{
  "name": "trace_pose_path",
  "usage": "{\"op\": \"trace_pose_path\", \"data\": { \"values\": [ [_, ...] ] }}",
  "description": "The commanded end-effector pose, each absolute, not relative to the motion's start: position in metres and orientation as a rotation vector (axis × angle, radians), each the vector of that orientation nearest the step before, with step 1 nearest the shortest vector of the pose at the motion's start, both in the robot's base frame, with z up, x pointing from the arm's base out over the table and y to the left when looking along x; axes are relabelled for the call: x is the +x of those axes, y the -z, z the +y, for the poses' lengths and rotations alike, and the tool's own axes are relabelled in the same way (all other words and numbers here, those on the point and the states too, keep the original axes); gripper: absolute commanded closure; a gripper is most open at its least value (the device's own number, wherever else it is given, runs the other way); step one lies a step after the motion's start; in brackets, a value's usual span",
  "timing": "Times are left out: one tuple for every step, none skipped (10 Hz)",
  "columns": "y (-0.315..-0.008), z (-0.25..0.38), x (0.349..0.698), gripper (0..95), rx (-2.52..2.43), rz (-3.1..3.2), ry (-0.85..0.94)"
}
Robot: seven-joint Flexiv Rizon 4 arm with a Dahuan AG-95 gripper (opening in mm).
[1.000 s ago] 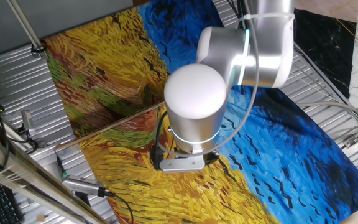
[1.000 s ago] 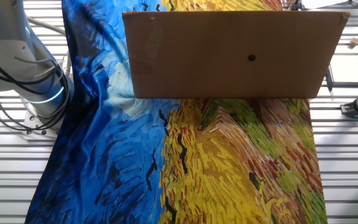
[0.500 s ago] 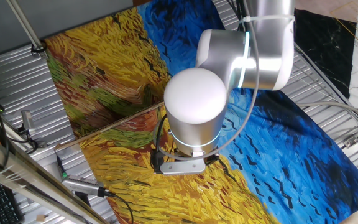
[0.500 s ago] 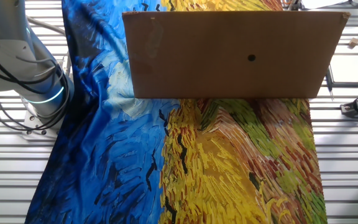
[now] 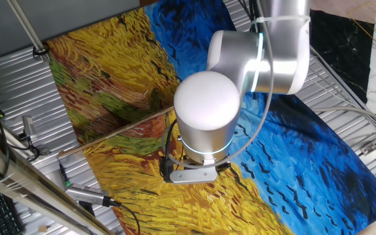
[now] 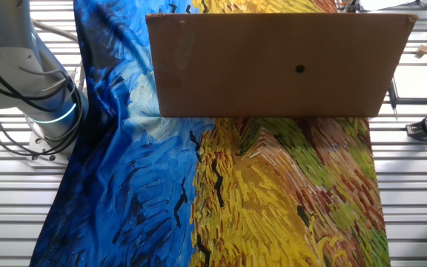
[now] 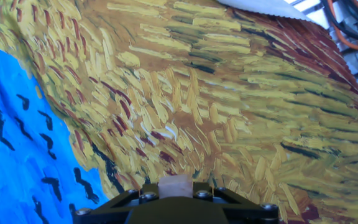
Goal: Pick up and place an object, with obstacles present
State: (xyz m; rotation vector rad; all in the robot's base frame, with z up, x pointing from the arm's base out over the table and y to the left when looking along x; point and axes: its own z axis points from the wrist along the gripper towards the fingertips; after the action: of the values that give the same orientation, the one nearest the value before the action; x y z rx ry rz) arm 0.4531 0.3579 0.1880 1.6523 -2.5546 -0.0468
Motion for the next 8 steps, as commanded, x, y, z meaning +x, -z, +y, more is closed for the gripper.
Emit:
{"op": "trace_pose_path", "data": {
  "values": [
    [-0.175, 0.355, 0.45, 95.0, 1.649, -2.562, 0.043],
    [-0.169, 0.353, 0.45, 95.0, 1.652, -2.564, 0.044],
    [-0.162, 0.352, 0.451, 95.0, 1.663, -2.558, 0.044],
    [-0.158, 0.352, 0.452, 95.0, 1.667, -2.559, 0.043],
    [-0.149, 0.35, 0.453, 95.0, 1.679, -2.559, 0.039],
    [-0.141, 0.35, 0.453, 95.0, 1.689, -2.559, 0.031],
    [-0.134, 0.349, 0.452, 95.0, 1.7, -2.561, 0.024],
    [-0.127, 0.349, 0.451, 95.0, 1.711, -2.564, 0.023]
  ]
}}
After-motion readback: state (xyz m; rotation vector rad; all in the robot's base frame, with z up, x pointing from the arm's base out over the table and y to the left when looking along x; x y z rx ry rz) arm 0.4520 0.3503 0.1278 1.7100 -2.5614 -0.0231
